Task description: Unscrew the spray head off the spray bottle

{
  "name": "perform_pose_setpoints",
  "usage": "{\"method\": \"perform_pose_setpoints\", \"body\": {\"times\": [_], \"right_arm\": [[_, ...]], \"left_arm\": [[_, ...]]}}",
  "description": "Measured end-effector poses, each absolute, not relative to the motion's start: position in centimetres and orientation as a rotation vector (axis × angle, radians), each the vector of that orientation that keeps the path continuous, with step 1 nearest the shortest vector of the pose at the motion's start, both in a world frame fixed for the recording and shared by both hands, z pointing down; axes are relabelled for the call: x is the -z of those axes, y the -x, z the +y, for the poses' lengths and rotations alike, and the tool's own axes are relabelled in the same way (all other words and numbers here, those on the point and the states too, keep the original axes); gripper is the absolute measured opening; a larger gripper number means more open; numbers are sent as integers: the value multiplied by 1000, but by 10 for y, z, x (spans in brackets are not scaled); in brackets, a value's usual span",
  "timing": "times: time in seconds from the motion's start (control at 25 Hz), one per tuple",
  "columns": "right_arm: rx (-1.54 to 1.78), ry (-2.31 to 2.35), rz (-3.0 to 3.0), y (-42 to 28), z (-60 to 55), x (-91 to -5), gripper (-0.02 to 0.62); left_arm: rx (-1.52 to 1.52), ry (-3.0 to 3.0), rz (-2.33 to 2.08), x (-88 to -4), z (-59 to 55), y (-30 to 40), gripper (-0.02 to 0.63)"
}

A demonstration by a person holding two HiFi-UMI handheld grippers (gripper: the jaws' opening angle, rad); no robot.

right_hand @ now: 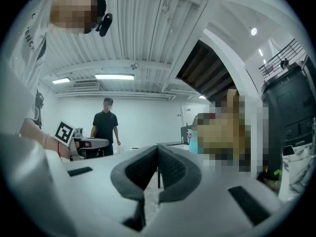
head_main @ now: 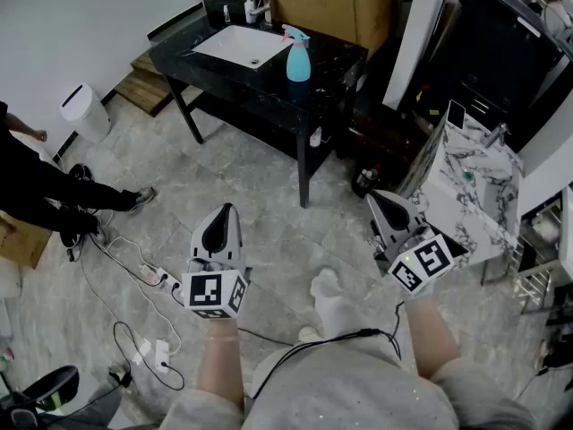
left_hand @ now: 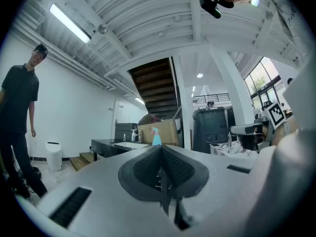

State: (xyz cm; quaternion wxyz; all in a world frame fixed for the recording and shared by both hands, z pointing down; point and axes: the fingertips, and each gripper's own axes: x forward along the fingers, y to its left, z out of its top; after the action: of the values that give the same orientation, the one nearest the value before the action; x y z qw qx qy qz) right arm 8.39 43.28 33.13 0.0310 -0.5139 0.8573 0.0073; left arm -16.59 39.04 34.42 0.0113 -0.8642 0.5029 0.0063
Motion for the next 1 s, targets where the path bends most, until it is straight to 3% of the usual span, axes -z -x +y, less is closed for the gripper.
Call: {"method": "perform_pose_setpoints", "body": {"times": [1.0], "right_arm": [[61,1369,2773,-151,177,-359,3]], "left_arm": [[-45,2745,1553,-358,155,45,6]]}}
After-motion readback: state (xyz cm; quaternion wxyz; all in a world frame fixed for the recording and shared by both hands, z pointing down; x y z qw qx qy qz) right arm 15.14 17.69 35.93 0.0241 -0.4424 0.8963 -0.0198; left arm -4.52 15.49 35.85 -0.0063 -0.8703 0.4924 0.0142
